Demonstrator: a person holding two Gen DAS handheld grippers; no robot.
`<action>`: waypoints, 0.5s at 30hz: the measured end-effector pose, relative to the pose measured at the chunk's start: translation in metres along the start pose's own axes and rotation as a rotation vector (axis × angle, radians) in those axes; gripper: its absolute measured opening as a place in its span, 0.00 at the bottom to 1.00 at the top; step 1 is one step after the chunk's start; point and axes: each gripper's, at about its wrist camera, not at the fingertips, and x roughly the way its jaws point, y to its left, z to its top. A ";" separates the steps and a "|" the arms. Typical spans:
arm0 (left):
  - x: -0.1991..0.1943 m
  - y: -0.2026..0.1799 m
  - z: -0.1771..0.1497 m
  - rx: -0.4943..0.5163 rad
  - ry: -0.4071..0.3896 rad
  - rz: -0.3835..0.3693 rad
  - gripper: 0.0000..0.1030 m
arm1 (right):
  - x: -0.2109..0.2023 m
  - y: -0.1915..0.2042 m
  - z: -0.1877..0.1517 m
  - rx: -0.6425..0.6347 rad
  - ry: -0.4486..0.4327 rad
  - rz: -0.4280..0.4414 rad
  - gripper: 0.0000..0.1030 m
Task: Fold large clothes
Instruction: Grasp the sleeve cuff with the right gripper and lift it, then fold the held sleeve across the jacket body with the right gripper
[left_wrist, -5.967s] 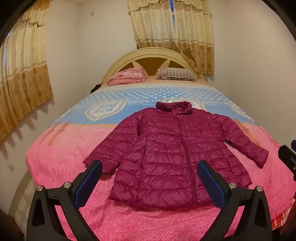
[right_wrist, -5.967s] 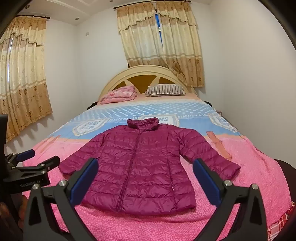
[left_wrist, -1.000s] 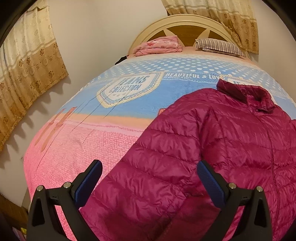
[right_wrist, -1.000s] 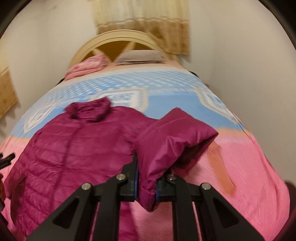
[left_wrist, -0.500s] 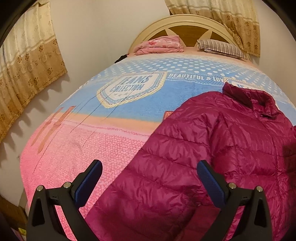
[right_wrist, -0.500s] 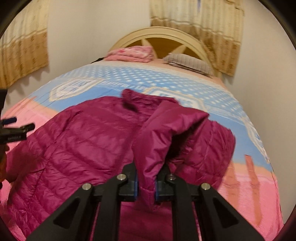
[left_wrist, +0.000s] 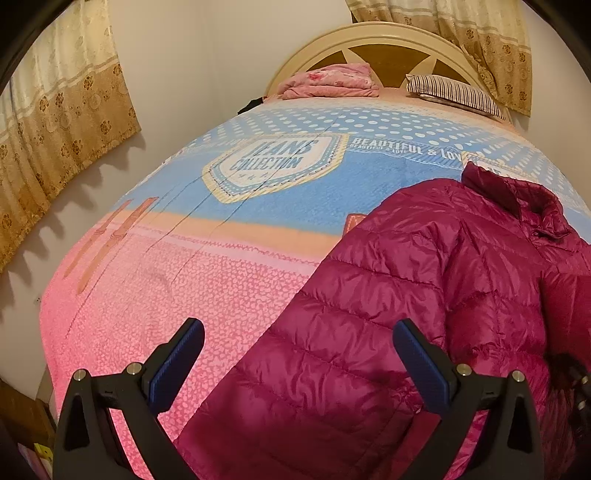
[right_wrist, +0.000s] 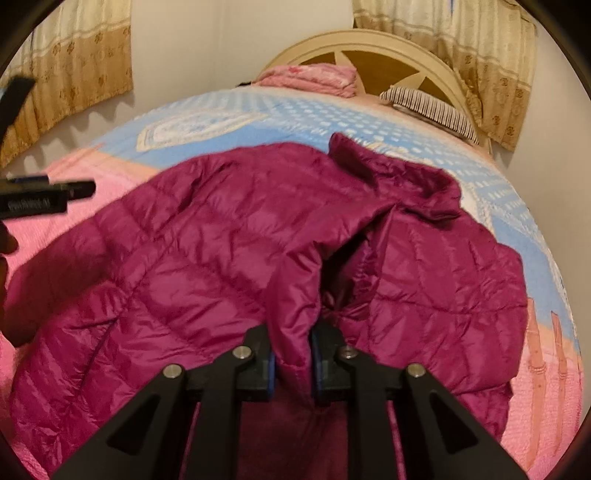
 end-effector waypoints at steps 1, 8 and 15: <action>0.000 0.000 0.000 0.000 0.000 0.000 0.99 | 0.001 0.001 -0.001 -0.001 -0.001 -0.003 0.31; 0.009 -0.001 -0.005 0.009 0.024 0.034 0.99 | -0.008 0.025 -0.009 -0.059 -0.031 0.063 0.72; -0.016 -0.017 -0.001 0.014 -0.014 0.002 0.99 | -0.036 0.036 -0.029 -0.123 -0.014 0.149 0.72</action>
